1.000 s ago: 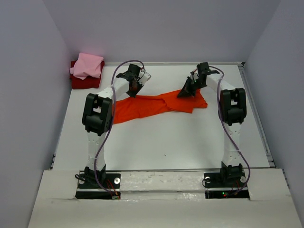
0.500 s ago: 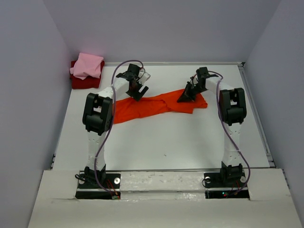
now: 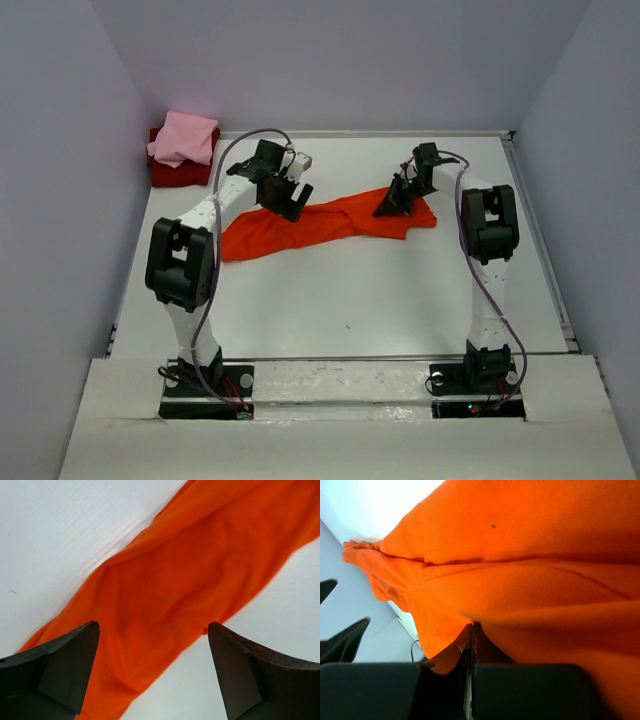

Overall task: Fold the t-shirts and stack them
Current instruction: Fold the other side of the tshirt into a rectangle

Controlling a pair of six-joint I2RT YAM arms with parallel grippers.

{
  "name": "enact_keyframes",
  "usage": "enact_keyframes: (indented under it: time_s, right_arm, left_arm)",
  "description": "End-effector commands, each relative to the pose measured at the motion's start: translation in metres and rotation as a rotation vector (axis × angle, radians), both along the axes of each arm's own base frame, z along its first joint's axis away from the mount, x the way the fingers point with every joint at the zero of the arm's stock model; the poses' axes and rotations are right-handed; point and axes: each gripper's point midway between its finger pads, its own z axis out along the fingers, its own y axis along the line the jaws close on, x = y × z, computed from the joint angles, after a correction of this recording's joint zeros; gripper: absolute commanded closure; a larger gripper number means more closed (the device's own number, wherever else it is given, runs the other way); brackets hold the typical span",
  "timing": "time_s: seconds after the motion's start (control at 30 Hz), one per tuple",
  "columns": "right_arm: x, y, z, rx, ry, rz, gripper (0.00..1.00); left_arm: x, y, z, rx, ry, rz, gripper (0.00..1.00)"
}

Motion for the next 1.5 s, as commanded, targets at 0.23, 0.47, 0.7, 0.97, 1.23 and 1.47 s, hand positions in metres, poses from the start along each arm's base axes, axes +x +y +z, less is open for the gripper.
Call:
enact_keyframes:
  time_s: [0.23, 0.47, 0.7, 0.97, 1.23, 1.47]
  right_arm:
    - [0.004, 0.004, 0.006, -0.008, -0.058, 0.025, 1.0]
    - [0.005, 0.005, 0.011, 0.003, -0.06, 0.025, 1.0]
    - [0.006, 0.005, 0.013, 0.003, -0.066, 0.022, 1.0]
    - [0.009, 0.006, 0.018, 0.004, -0.074, 0.018, 1.0]
    - [0.012, 0.006, 0.025, 0.001, -0.085, 0.012, 1.0]
    - [0.013, 0.006, 0.029, 0.001, -0.092, 0.01, 1.0]
  left_arm:
    - [-0.038, -0.07, 0.078, -0.758, 0.013, 0.025, 0.01]
    - [-0.04, -0.047, 0.081, -1.13, 0.072, 0.212, 0.01]
    - [-0.04, -0.051, 0.144, -1.129, -0.093, -0.081, 0.01]
    - [-0.079, -0.053, 0.217, -1.345, -0.066, -0.448, 0.13]
    - [-0.088, -0.03, 0.21, -1.59, 0.071, -0.318, 0.01]
    - [-0.081, 0.014, 0.217, -1.599, -0.056, -0.204, 0.01]
